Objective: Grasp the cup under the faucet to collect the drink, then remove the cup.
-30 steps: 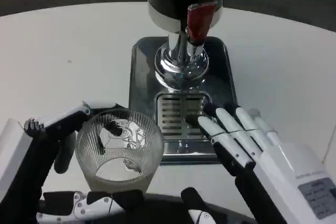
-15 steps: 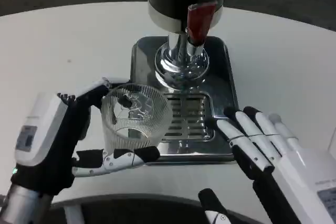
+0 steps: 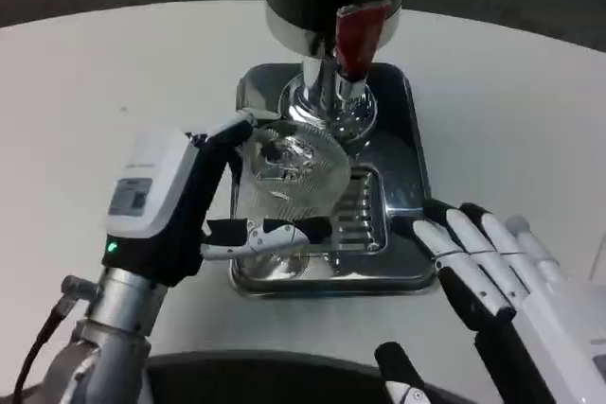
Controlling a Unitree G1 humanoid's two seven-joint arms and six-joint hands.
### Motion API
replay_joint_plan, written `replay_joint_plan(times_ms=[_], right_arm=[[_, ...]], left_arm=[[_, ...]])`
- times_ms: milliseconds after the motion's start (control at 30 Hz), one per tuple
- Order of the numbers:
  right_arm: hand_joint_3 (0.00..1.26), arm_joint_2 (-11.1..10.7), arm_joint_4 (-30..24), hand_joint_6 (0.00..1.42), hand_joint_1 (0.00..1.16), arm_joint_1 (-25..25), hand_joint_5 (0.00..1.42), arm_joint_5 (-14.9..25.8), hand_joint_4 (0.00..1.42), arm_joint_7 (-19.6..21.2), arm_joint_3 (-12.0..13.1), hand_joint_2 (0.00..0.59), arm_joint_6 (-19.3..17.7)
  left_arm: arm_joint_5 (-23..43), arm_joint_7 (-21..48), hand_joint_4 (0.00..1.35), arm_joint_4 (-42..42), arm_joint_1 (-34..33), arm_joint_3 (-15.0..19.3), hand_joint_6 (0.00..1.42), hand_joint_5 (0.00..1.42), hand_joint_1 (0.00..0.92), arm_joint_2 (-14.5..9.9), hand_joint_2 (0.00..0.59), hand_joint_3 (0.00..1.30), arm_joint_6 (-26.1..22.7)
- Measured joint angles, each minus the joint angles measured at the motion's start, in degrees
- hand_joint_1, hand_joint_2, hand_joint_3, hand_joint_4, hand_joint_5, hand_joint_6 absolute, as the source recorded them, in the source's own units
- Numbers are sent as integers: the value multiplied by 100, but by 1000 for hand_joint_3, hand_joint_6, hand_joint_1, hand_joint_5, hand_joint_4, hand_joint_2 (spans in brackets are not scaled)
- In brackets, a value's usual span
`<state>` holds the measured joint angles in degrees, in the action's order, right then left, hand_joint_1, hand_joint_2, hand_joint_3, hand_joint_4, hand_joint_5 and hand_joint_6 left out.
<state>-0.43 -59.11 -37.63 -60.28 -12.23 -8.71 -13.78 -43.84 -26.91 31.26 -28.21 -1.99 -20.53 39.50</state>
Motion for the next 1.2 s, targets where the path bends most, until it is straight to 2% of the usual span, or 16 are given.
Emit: replay_joint_plan(times_ms=[233,467,667,833,1000,1200], right_arm=[[134,90,-4,29,350,-140,39,93,60,-7,67,451,-40],[134,99,-4,44,353,-133,50,116,64,-29,138,458,-50],[139,205,-4,46,355,-143,50,225,64,-60,295,457,-79],[146,239,-4,57,370,-140,61,335,73,-111,410,449,-131],[154,315,-4,62,375,-166,72,434,74,-194,538,449,-156],[155,424,-4,63,377,-170,74,432,74,-326,505,449,-154]], left_arm=[[-188,-722,1152,1369,-984,-627,1358,1265,534,1,130,998,-190],[-184,-1287,1140,2058,-1703,-1102,1341,1265,534,139,129,998,-334],[-162,-1531,1138,2456,-1801,-1458,1341,1265,535,225,129,998,-371],[-96,-1636,1128,2665,-1896,-1525,1310,1256,535,232,129,998,-369],[68,-1752,963,2863,-1946,-1651,1192,1122,529,184,120,891,-377],[141,-1655,674,2924,-1963,-1741,1064,934,436,94,120,614,-378]])
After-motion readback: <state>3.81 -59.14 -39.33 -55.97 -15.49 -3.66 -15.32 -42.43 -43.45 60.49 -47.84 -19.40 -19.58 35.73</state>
